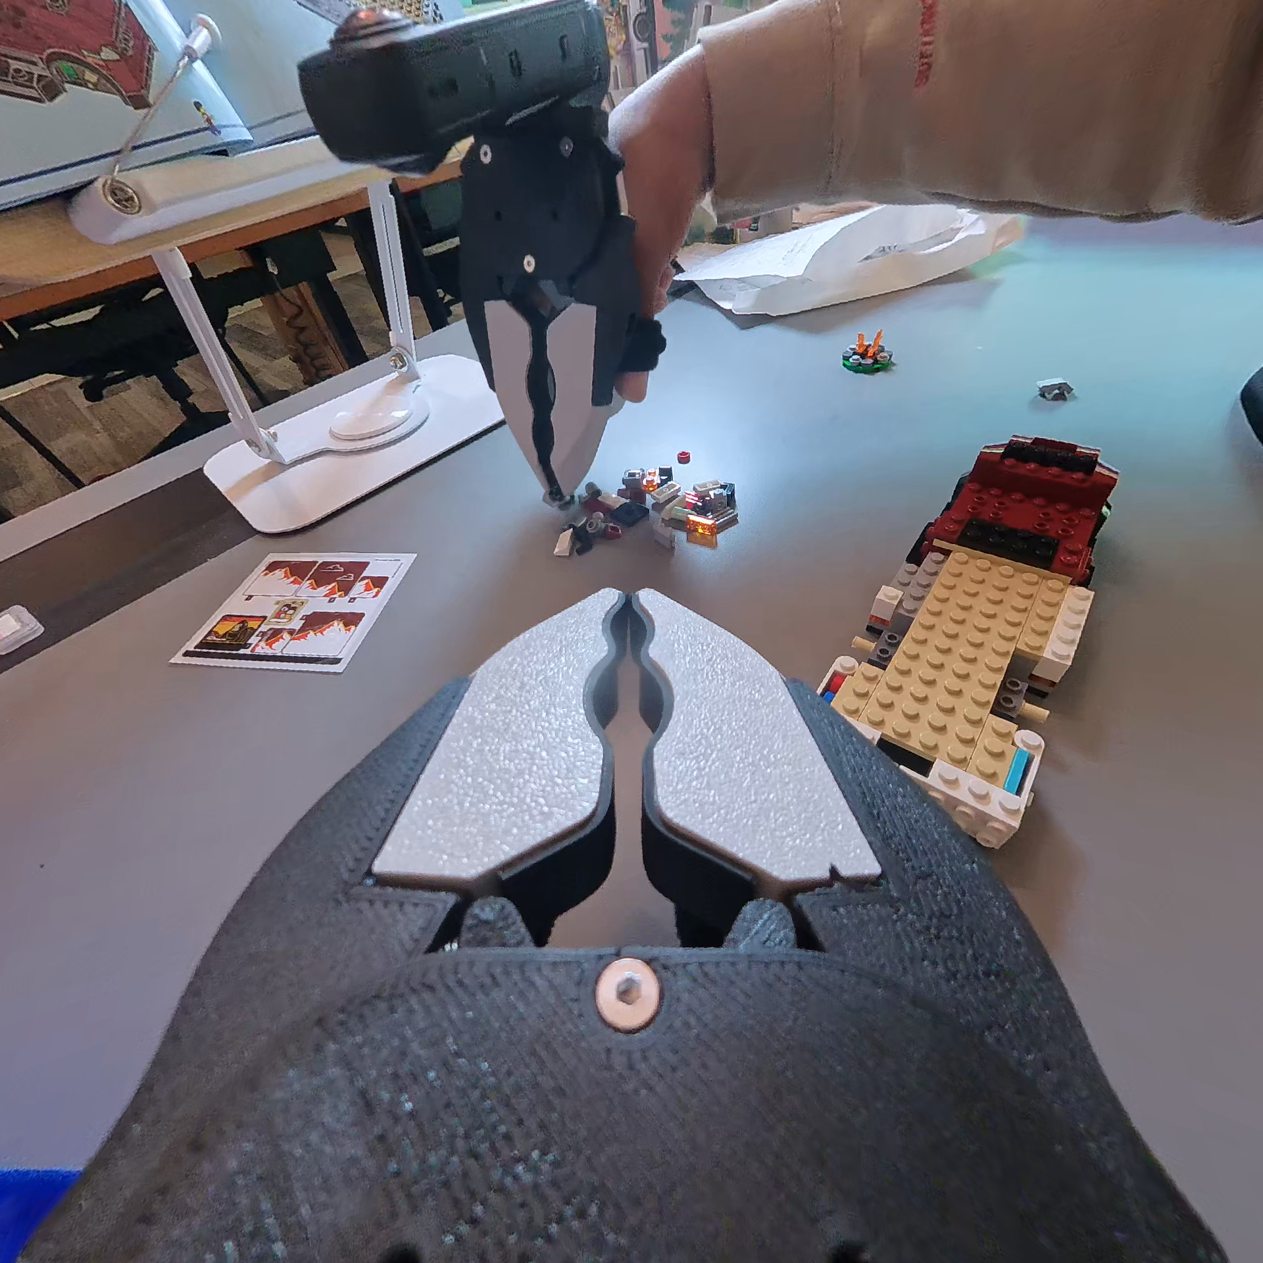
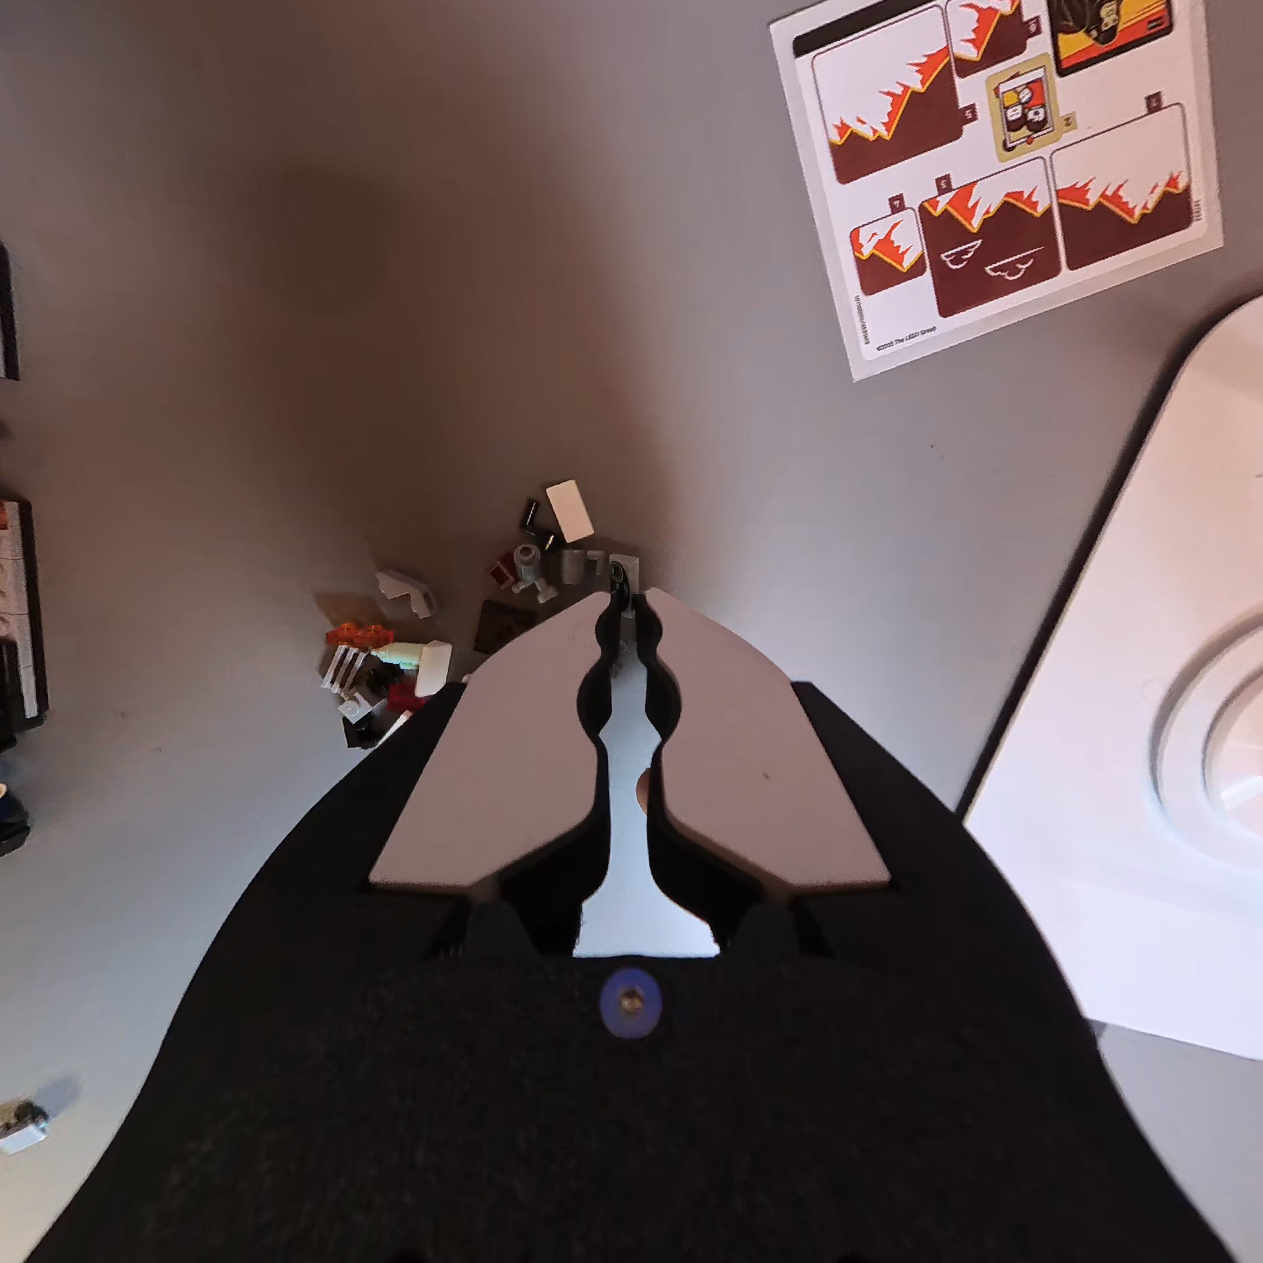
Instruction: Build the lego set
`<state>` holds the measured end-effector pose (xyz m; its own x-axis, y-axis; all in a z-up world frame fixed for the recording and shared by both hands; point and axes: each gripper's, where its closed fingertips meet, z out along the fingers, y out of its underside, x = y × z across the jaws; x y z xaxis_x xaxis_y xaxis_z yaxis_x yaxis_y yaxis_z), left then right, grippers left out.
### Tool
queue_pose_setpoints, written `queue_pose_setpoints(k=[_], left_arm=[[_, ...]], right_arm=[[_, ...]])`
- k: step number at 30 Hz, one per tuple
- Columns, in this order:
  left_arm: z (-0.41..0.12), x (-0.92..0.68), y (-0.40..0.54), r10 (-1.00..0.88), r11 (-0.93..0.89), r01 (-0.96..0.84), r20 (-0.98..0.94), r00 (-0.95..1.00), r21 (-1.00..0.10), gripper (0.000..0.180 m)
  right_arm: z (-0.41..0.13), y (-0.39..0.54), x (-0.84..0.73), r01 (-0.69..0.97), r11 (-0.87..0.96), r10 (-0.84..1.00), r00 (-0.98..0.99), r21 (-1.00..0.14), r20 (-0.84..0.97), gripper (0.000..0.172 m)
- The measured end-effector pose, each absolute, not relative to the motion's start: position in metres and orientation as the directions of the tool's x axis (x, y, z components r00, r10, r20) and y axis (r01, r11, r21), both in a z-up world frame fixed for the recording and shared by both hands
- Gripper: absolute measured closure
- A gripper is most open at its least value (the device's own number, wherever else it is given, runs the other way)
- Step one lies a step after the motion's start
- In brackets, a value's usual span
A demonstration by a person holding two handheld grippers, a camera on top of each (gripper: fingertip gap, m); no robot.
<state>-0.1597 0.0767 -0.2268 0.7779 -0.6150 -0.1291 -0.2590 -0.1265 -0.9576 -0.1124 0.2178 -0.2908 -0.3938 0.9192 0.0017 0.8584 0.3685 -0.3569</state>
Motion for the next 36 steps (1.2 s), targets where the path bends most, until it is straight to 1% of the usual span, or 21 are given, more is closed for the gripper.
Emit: queue_pose_setpoints(k=[10,17,26,28,32,36], left_arm=[[-0.229,-0.154,0.072,-0.642,-0.127,-0.286,-0.141,0.753,-0.950,0.177],[-0.234,-0.140,0.062,-0.703,-0.149,-0.308,-0.118,0.701,-0.940,0.167],[-0.242,-0.125,0.053,-0.745,-0.183,-0.344,-0.098,0.660,-0.921,0.162],[-0.246,-0.123,0.052,-0.754,-0.196,-0.352,-0.089,0.651,-0.915,0.158],[-0.254,-0.120,0.050,-0.778,-0.242,-0.362,-0.043,0.626,-0.900,0.140],[-0.260,-0.115,0.041,-0.814,-0.293,-0.358,0.035,0.580,-0.887,0.127]], right_arm=[[-0.264,0.191,-0.068,0.863,0.307,0.940,-0.341,-0.402,-0.013,0.168],[-0.274,0.156,0.004,0.907,0.233,0.962,-0.269,-0.350,-0.055,0.168],[-0.294,0.113,0.064,0.938,0.162,0.978,-0.194,-0.308,-0.078,0.168],[-0.297,0.108,0.071,0.939,0.145,0.980,-0.178,-0.311,-0.083,0.168],[-0.301,0.101,0.076,0.939,0.116,0.984,-0.153,-0.325,-0.089,0.167],[-0.301,0.098,0.076,0.936,0.100,0.988,-0.133,-0.337,-0.078,0.167]])
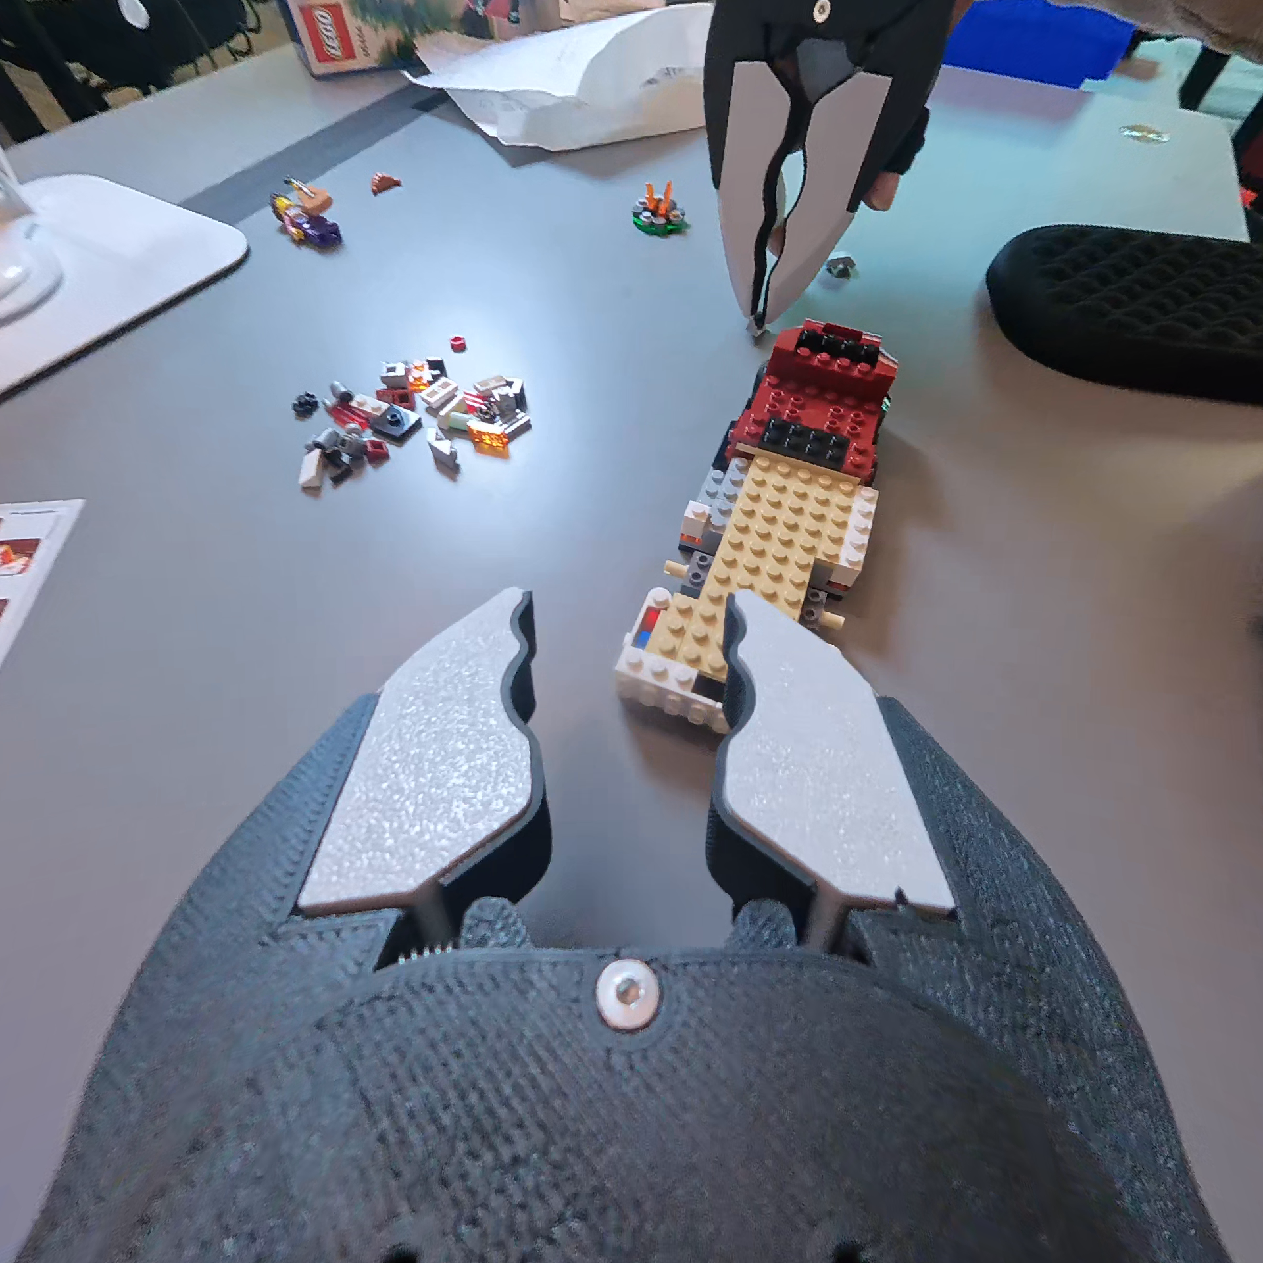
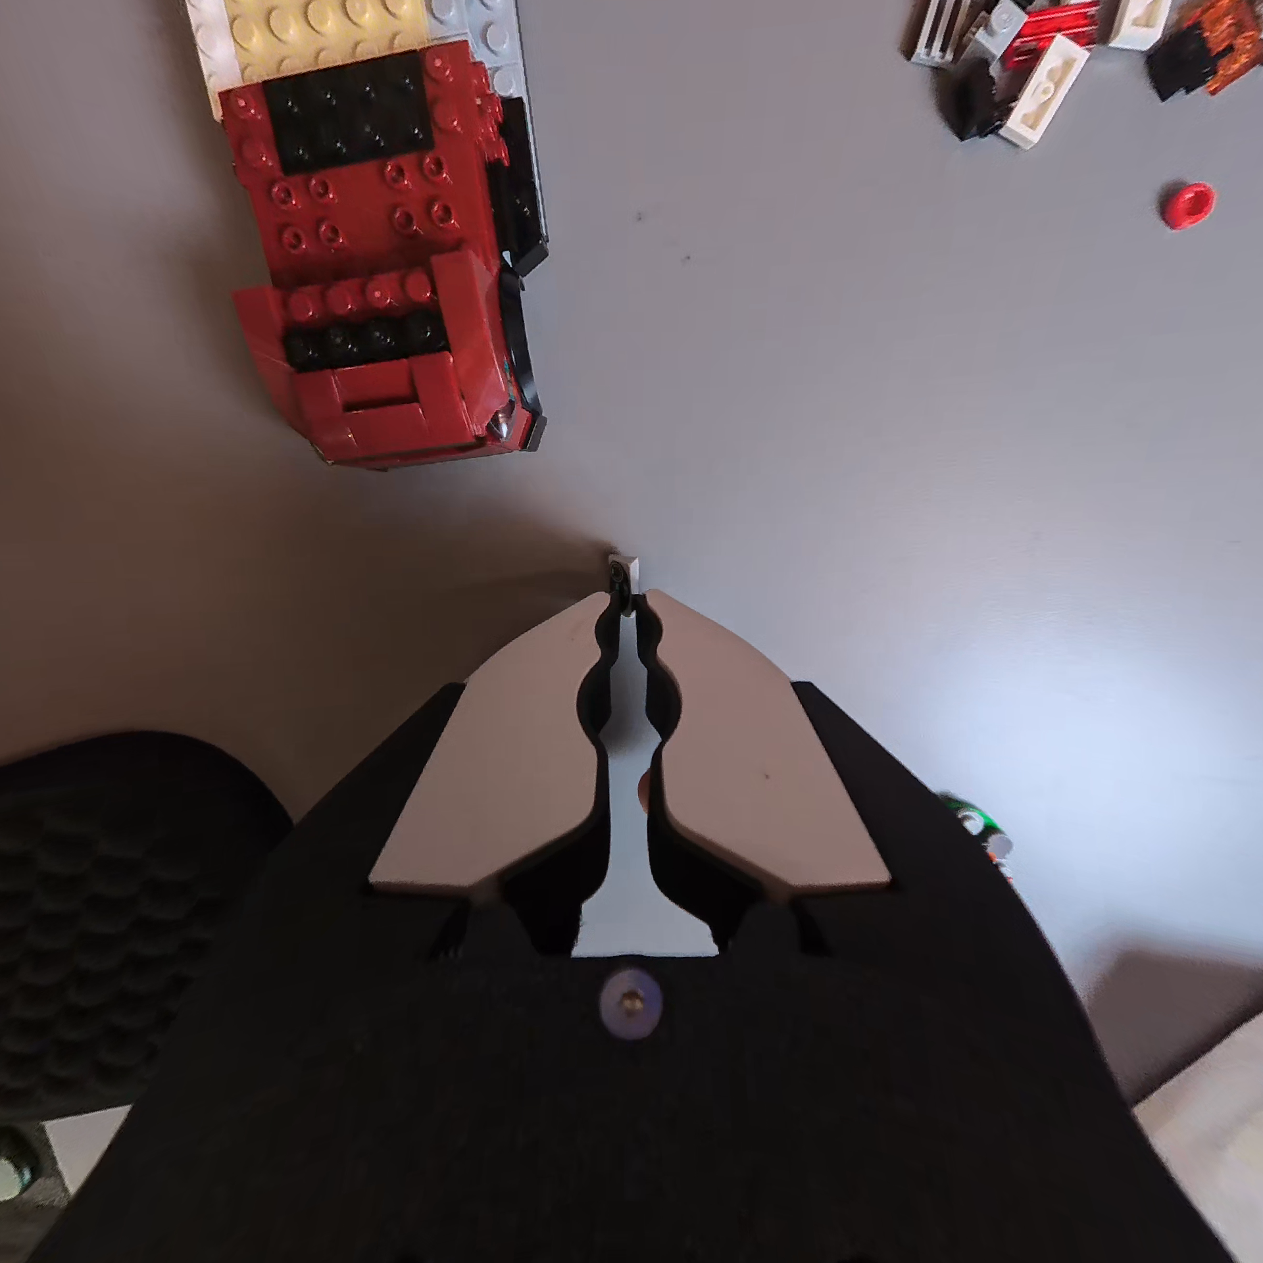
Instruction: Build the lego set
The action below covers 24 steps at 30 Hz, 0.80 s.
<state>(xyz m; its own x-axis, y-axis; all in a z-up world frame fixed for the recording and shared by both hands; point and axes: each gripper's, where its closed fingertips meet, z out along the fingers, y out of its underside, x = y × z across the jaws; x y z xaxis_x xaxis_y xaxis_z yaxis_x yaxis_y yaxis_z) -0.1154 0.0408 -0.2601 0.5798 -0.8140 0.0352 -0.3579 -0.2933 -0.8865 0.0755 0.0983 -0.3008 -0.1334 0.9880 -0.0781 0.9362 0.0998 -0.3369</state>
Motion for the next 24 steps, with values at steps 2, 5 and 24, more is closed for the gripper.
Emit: queue_pose_setpoints(k=[2,5,24], left_arm=[[-0.262,-0.114,0.037,-0.828,-0.305,-0.363,0.056,0.559,-0.881,0.123],[-0.264,-0.110,0.030,-0.845,-0.316,-0.377,0.077,0.529,-0.871,0.119],[-0.298,-0.120,0.027,-0.868,-0.270,-0.595,-0.076,0.491,-0.757,0.121]], right_arm=[[-0.300,0.096,0.075,0.933,0.089,0.988,-0.126,-0.348,-0.085,0.166],[-0.299,0.095,0.076,0.932,0.075,0.989,-0.114,-0.356,-0.092,0.165],[-0.275,0.047,0.035,0.804,0.069,0.960,-0.214,-0.591,-0.178,0.118]])
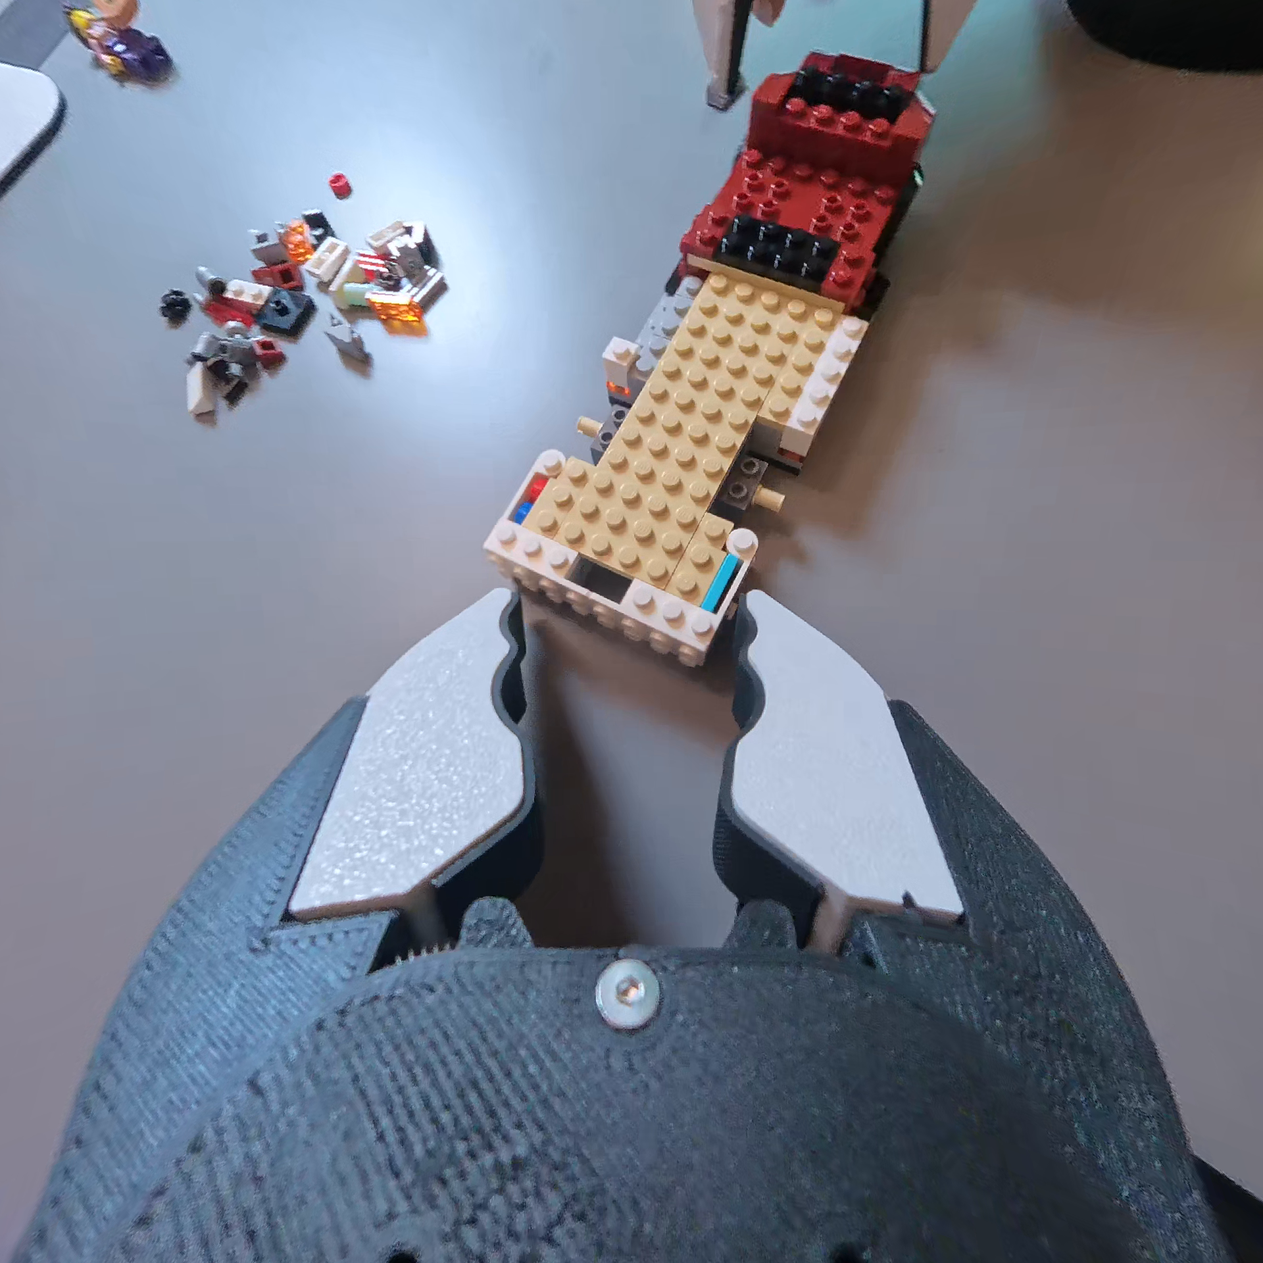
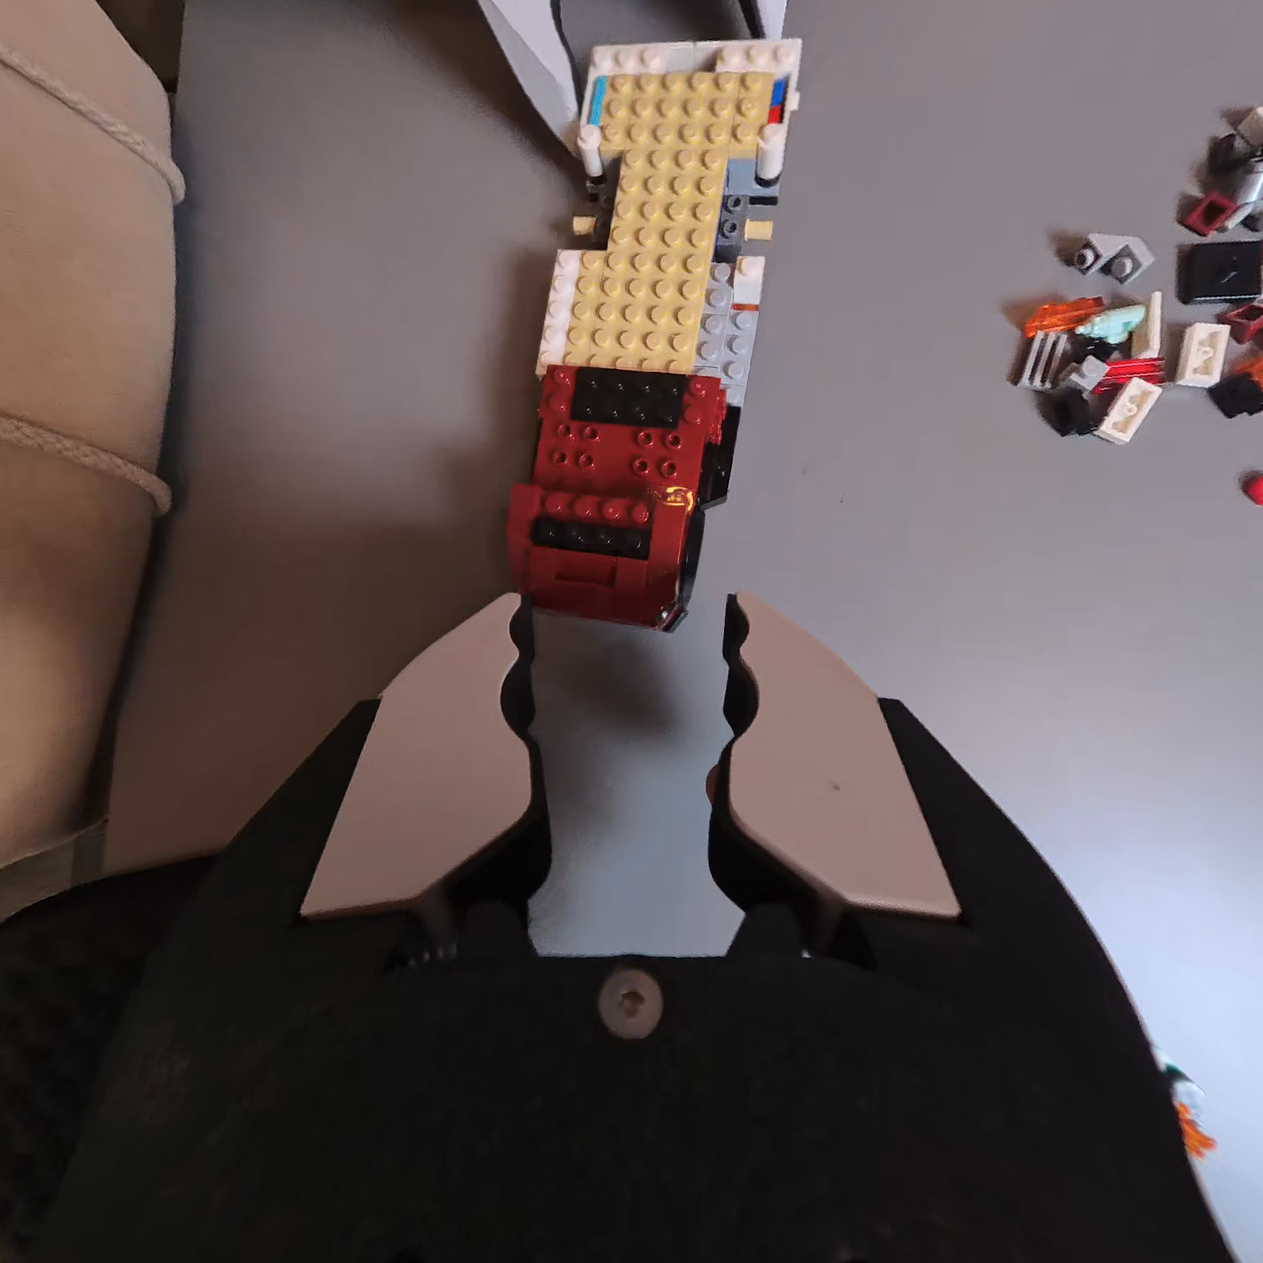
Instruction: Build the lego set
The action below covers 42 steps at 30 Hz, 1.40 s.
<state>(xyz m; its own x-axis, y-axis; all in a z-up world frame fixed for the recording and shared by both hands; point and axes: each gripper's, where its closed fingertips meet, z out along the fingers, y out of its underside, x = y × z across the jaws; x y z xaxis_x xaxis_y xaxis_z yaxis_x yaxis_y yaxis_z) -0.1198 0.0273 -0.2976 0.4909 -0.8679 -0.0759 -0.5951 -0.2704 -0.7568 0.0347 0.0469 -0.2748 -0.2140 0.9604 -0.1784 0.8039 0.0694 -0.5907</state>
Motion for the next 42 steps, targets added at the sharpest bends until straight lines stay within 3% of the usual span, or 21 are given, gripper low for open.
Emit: queue_pose_setpoints(k=[5,9,15,23,29,37,42], left_arm=[[-0.295,-0.126,0.043,-0.813,-0.272,-0.573,-0.134,0.567,-0.773,0.141],[-0.291,-0.132,0.054,-0.763,-0.274,-0.564,-0.181,0.621,-0.779,0.146],[-0.277,-0.122,0.043,-0.807,-0.289,-0.461,-0.046,0.589,-0.839,0.144],[-0.263,-0.094,0.004,-0.919,-0.281,-0.388,0.130,0.372,-0.878,0.124],[-0.273,-0.085,-0.015,-0.951,-0.243,-0.475,0.112,0.287,-0.846,0.117],[-0.281,-0.076,-0.022,-0.963,-0.197,-0.536,0.060,0.262,-0.821,0.122],[-0.284,-0.072,-0.025,-0.968,-0.172,-0.558,0.033,0.250,-0.812,0.125]], right_arm=[[-0.277,0.032,0.034,0.799,0.066,0.947,-0.239,-0.597,-0.216,0.122],[-0.277,0.019,0.032,0.784,0.067,0.951,-0.238,-0.617,-0.200,0.128],[-0.277,-0.014,0.020,0.754,0.108,0.950,-0.270,-0.648,-0.157,0.132],[-0.270,-0.054,-0.010,0.667,0.156,0.913,-0.380,-0.729,-0.152,0.133],[-0.256,-0.006,0.011,0.670,0.100,0.970,-0.229,-0.735,-0.077,0.137],[-0.270,0.055,0.072,0.791,0.018,1.000,-0.026,-0.612,-0.005,0.148],[-0.277,0.062,0.081,0.804,-0.004,1.000,0.007,-0.594,0.003,0.151]])
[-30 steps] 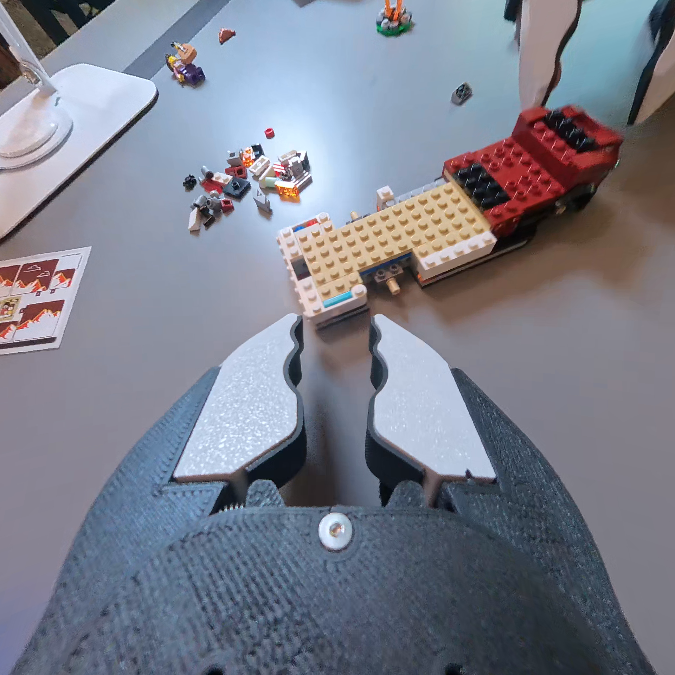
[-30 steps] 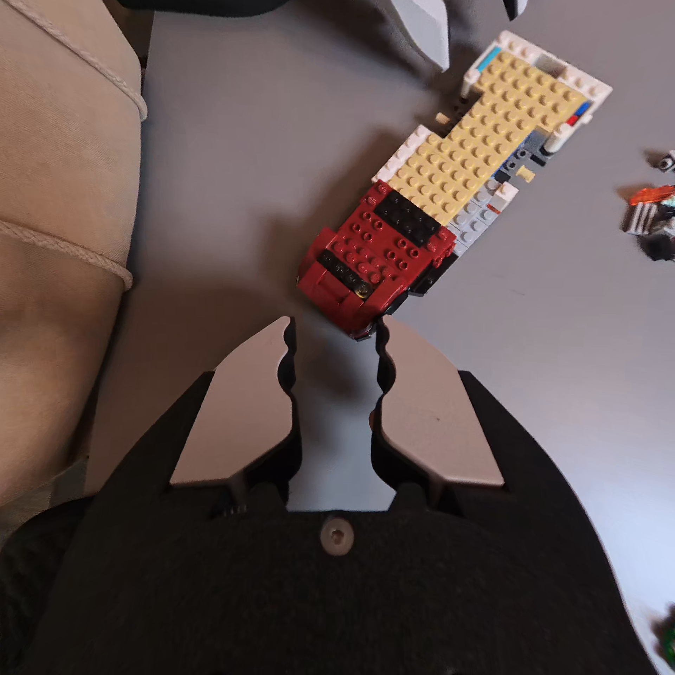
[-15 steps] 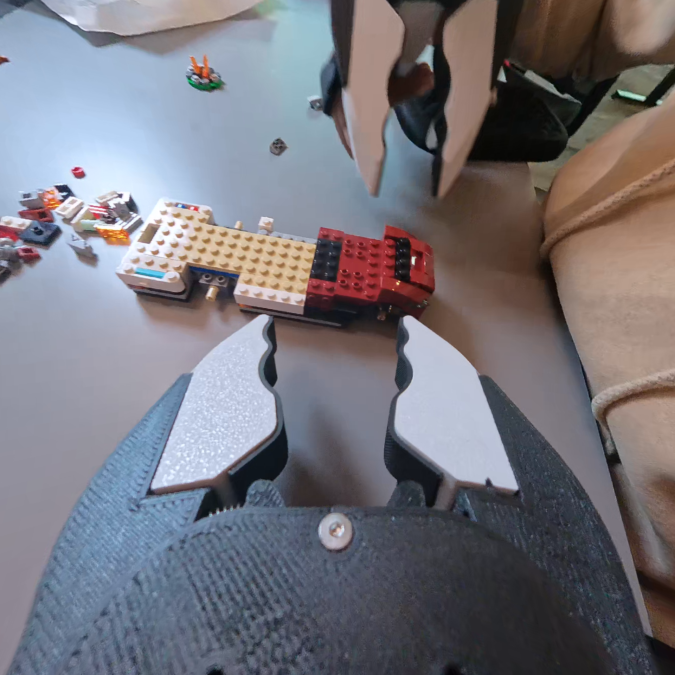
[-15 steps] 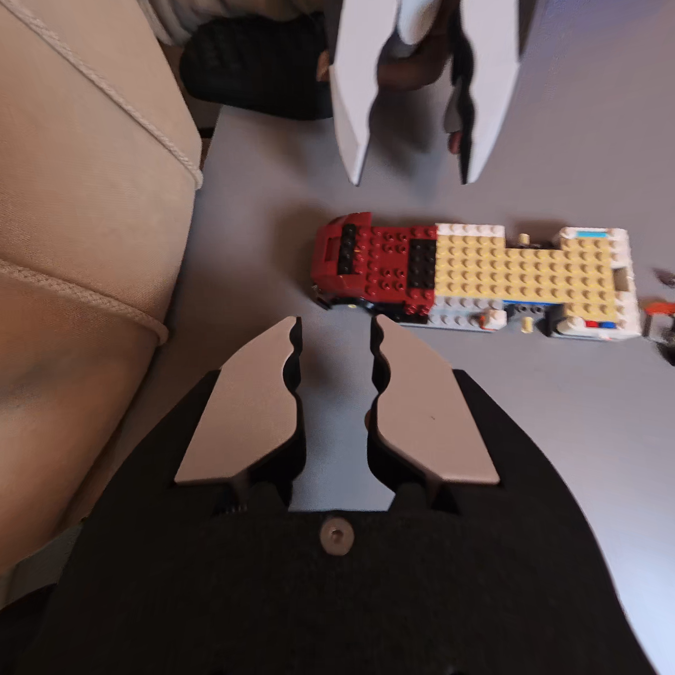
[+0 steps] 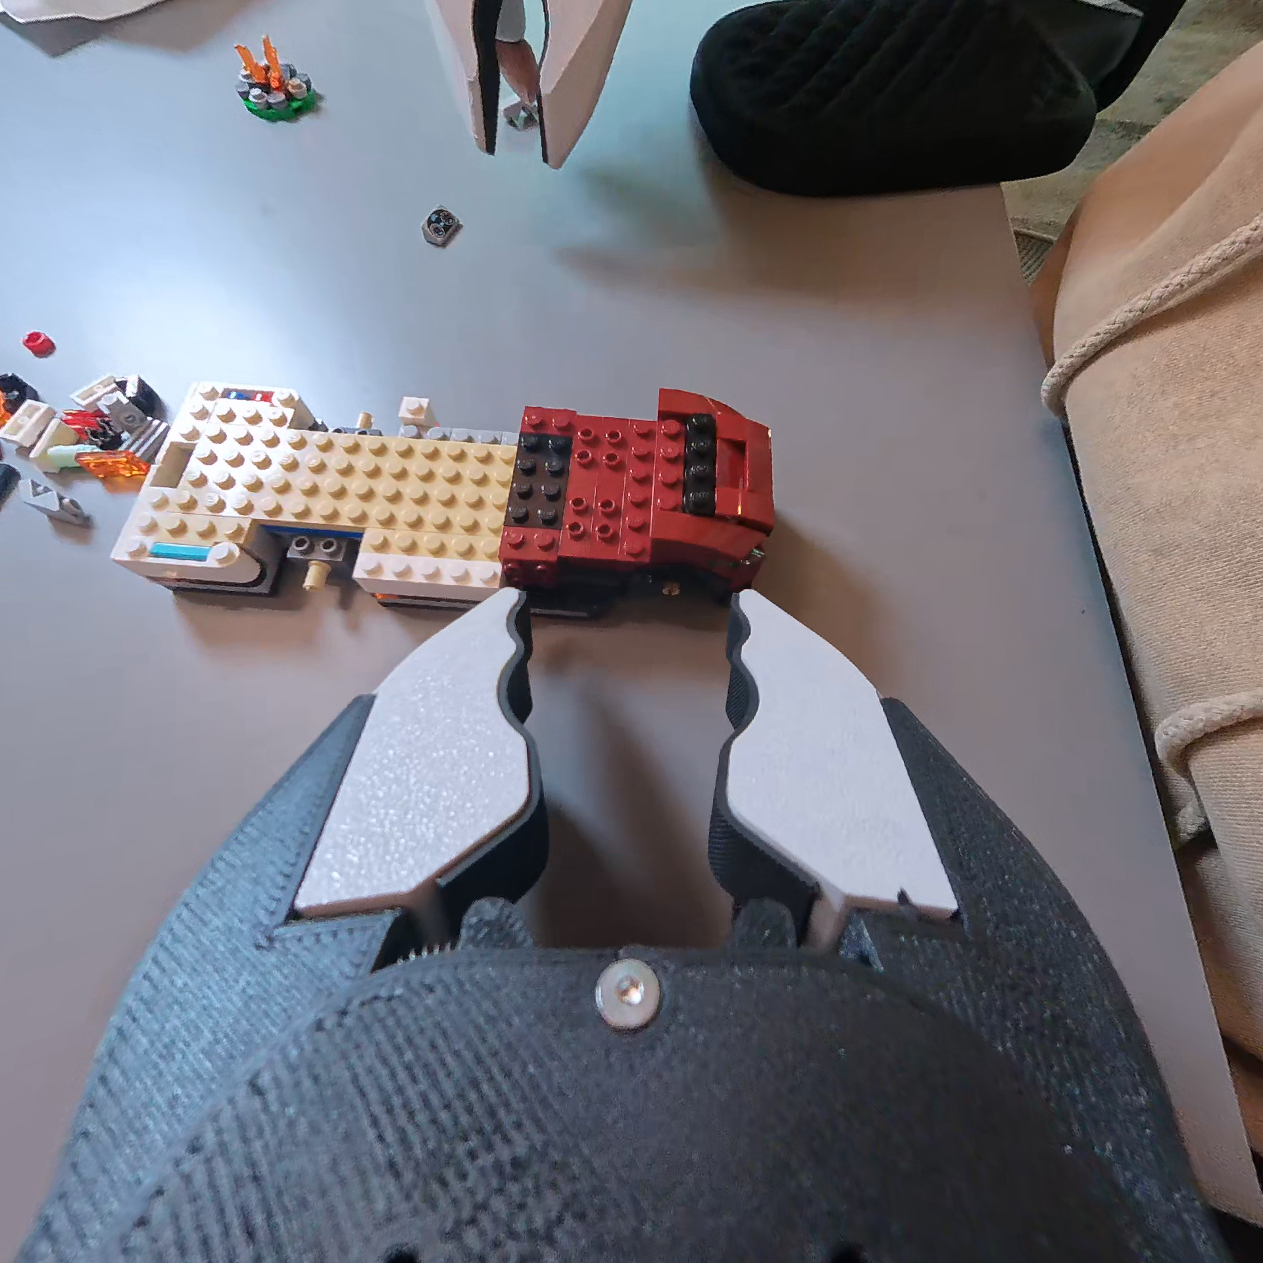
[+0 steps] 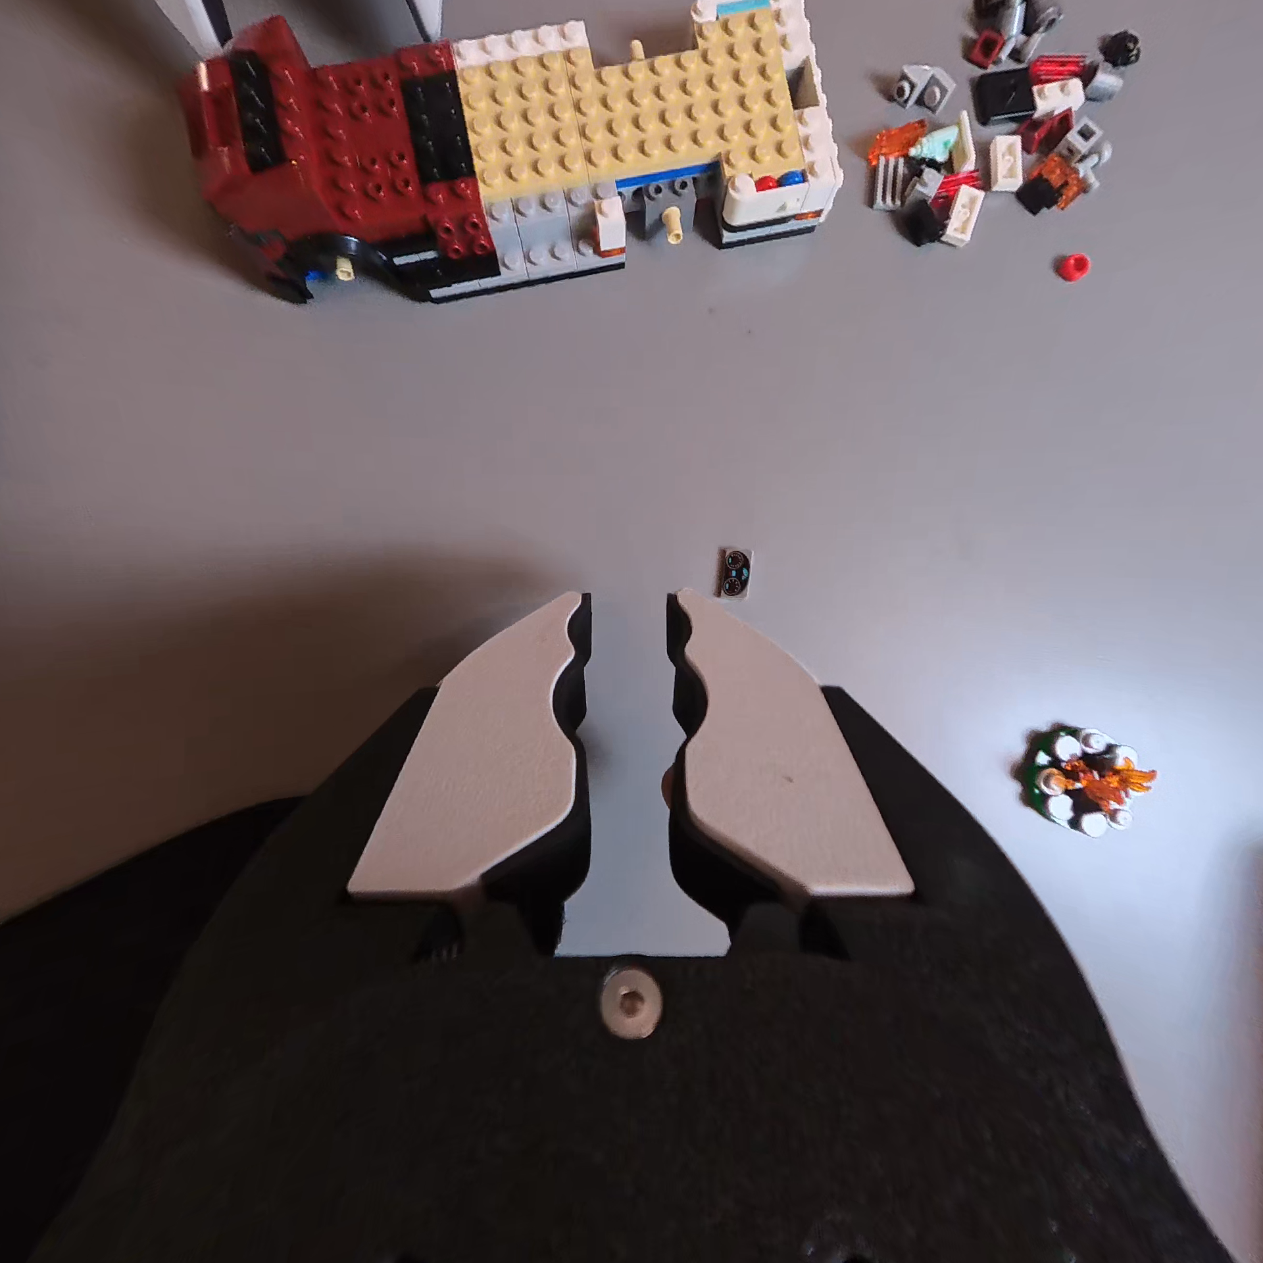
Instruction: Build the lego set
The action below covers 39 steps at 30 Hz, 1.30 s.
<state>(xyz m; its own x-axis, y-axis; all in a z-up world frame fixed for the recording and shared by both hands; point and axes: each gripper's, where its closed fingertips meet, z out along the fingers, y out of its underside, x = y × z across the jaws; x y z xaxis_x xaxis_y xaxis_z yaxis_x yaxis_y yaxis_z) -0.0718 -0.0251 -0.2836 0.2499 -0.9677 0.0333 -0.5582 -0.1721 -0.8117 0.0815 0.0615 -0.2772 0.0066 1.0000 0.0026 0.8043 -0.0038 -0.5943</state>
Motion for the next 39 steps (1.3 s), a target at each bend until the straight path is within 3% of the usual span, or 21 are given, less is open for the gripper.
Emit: queue_pose_setpoints(k=[7,12,32,35,39], left_arm=[[-0.286,-0.064,-0.032,-0.969,-0.188,-0.578,0.053,0.243,-0.794,0.112],[-0.288,-0.061,-0.033,-0.969,-0.187,-0.578,0.052,0.242,-0.794,0.109],[-0.276,-0.068,-0.037,-0.972,-0.208,-0.531,0.115,0.204,-0.821,0.098],[-0.275,-0.075,-0.036,-0.967,-0.207,-0.558,0.080,0.244,-0.803,0.099],[-0.279,-0.072,-0.046,-0.969,-0.209,-0.611,0.080,0.233,-0.764,0.094]], right_arm=[[-0.270,0.021,0.033,0.734,0.138,0.984,-0.178,-0.665,0.007,0.146],[-0.284,-0.015,0.000,0.729,0.267,0.944,-0.330,-0.630,0.018,0.145],[-0.270,-0.070,-0.042,0.622,0.351,0.880,-0.475,-0.700,0.019,0.148],[-0.253,-0.035,-0.036,0.623,0.374,0.899,-0.424,-0.687,0.106,0.139],[-0.251,0.021,-0.023,0.694,0.449,0.891,-0.393,-0.562,0.227,0.105]])
